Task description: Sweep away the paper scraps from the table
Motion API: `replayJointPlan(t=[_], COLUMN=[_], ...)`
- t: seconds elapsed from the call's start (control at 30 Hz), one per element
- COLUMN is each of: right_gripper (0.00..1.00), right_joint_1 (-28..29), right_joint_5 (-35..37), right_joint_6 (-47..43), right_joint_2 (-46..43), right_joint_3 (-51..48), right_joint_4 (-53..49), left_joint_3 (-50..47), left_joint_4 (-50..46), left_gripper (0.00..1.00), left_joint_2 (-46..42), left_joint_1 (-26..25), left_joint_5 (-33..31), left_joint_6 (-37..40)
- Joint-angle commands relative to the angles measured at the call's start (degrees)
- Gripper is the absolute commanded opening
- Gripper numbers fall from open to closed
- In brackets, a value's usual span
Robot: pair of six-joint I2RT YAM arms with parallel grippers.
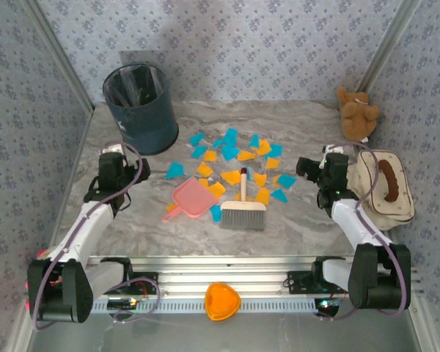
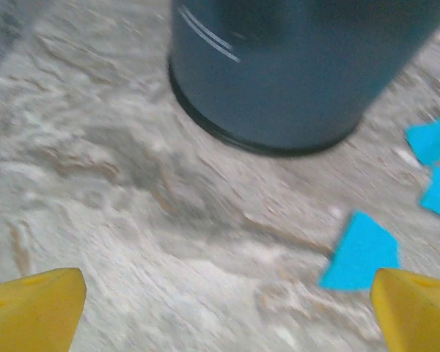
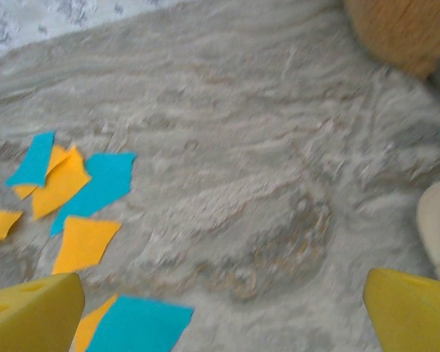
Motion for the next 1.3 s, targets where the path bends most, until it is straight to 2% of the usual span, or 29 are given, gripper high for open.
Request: replayJointPlan(t=[0.0, 0.1, 0.23, 0.4, 0.6, 0.73, 0.9, 1.27], right_gripper=[1.00, 1.00, 1.00, 1.00, 1.00, 1.00, 1.00, 1.00], right_joint_1=[0.8, 2.3, 4.1, 5.5, 6.4, 6.7, 6.9, 6.9], right_joint_5=[-7.9, -8.8, -6.8, -5.5, -3.3, -2.5, -1.3, -0.2], right_joint_6=[4.1, 5.3, 6.0, 7.3, 8.0, 8.2, 8.8, 9.3], right_joint_2=[-1.9, -2.7, -4.1, -5.1, -5.8, -6.7, -7.6, -8.8], right_joint_3=[2.5, 3.0, 2.6, 1.5, 0.5, 0.1, -0.2, -0.9], right_joint_4=[-11.3, -14.7, -17.3, -18.4, -19.0, -19.6, -20.5, -21.2], left_joint_3=[6.4, 10.0, 13.3, 18.2, 28.0, 36.1, 45.2, 58.9], left_joint_4=[-14.3, -18.4, -19.4, -19.4, -21.5, -24.7, -28.3, -33.5], left_gripper=[1.00, 0.99, 0.97, 0.90, 0.82, 0.76, 0.62, 0.54], left_joint_2=[0.7, 2.8, 6.6, 12.9, 25.1, 33.4, 42.6, 57.2], left_joint_1=[-3.6, -7.8, -15.3, -23.5, -32.3, -36.4, -40.8, -46.2], left_joint_5=[5.2, 5.6, 7.8, 5.5, 2.7, 1.5, -0.5, -2.7], left_joint_6=[-4.4, -6.3, -6.8, -11.0, -16.2, -18.7, -21.2, -24.2])
